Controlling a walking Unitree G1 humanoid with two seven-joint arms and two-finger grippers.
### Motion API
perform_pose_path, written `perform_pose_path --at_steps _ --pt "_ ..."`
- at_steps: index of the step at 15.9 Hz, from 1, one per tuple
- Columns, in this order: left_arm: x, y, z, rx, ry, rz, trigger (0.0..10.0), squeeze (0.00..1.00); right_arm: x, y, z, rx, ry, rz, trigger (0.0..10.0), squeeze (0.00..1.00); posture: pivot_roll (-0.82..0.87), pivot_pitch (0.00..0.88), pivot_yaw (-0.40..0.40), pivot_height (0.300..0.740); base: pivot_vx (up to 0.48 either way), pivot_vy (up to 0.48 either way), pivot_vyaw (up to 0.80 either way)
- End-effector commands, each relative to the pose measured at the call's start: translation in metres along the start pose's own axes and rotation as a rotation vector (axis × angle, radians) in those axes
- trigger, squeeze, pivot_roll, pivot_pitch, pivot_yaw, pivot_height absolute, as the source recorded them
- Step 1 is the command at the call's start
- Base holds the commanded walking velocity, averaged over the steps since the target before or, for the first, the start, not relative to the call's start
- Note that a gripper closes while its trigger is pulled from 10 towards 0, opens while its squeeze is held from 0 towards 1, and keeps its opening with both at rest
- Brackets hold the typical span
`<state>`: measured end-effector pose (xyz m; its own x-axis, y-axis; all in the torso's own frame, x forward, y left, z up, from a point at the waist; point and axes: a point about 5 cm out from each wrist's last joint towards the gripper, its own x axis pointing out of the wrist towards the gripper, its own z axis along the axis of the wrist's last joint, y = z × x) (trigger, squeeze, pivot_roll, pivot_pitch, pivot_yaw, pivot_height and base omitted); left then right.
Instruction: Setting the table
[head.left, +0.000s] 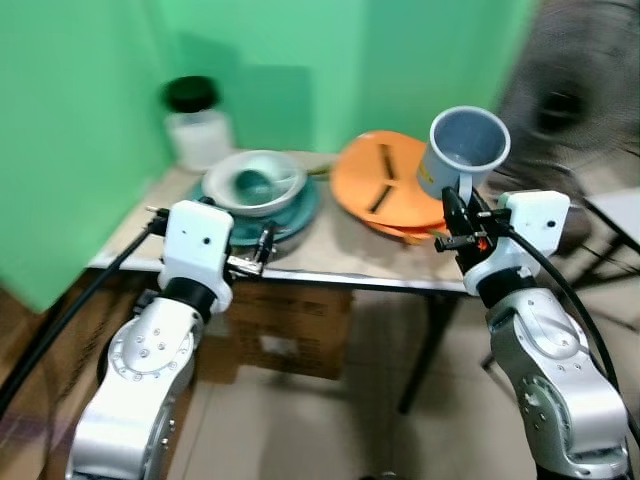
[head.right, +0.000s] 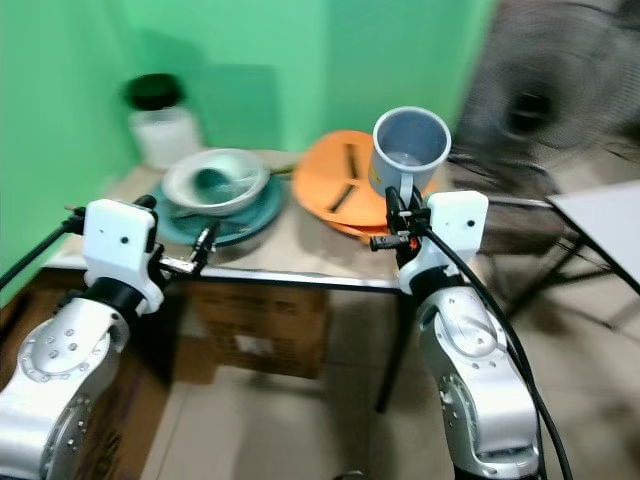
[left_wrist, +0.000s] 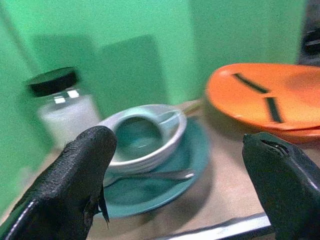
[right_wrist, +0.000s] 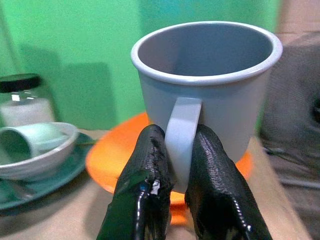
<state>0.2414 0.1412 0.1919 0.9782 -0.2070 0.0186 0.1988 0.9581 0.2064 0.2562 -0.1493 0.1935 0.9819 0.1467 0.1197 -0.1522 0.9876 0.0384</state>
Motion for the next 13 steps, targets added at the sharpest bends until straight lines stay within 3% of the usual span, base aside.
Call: perform_pose_path --at_steps 1,3,6,8,9,11,13 --pt "-0.001 0.0 0.002 0.016 -0.004 0.017 10.0 0.0 -0.003 0.001 0.008 0.003 -0.02 0.0 10.0 0.0 -0.08 0.008 0.017 0.74 0.0 0.0 -0.8" --pt "0.0 -0.001 0.004 0.013 -0.011 0.019 10.0 0.0 -0.003 0.001 0.009 -0.001 -0.012 -0.009 10.0 0.0 -0.09 0.004 0.016 0.74 0.0 0.0 -0.8" --pt "-0.001 0.0 0.001 -0.008 0.009 0.024 10.0 0.0 -0.001 -0.005 0.006 -0.087 0.03 -0.037 10.0 0.0 -0.08 0.0 0.018 0.74 0.0 0.0 -0.8" --pt "-0.008 0.002 -0.005 -0.073 0.04 0.038 10.0 0.0 -0.003 -0.008 0.002 -0.077 0.047 -0.055 10.0 0.0 -0.07 0.0 0.015 0.74 0.0 0.0 -0.8" --pt "-0.009 0.005 -0.008 -0.057 0.05 0.057 10.0 0.0 -0.002 -0.009 0.002 -0.07 0.051 -0.064 10.0 0.0 -0.07 0.0 0.013 0.74 0.0 0.0 -0.8" --pt "-0.011 0.01 -0.01 -0.014 0.041 0.097 10.0 0.0 0.002 -0.013 0.002 -0.204 0.059 -0.079 10.0 0.0 -0.07 0.0 0.004 0.74 0.0 0.0 -0.8" --pt "-0.011 0.015 -0.008 -0.002 0.029 0.132 10.0 0.0 0.003 -0.014 -0.001 -0.16 0.08 -0.094 10.0 0.0 -0.06 0.0 0.003 0.74 0.0 0.0 -0.8"
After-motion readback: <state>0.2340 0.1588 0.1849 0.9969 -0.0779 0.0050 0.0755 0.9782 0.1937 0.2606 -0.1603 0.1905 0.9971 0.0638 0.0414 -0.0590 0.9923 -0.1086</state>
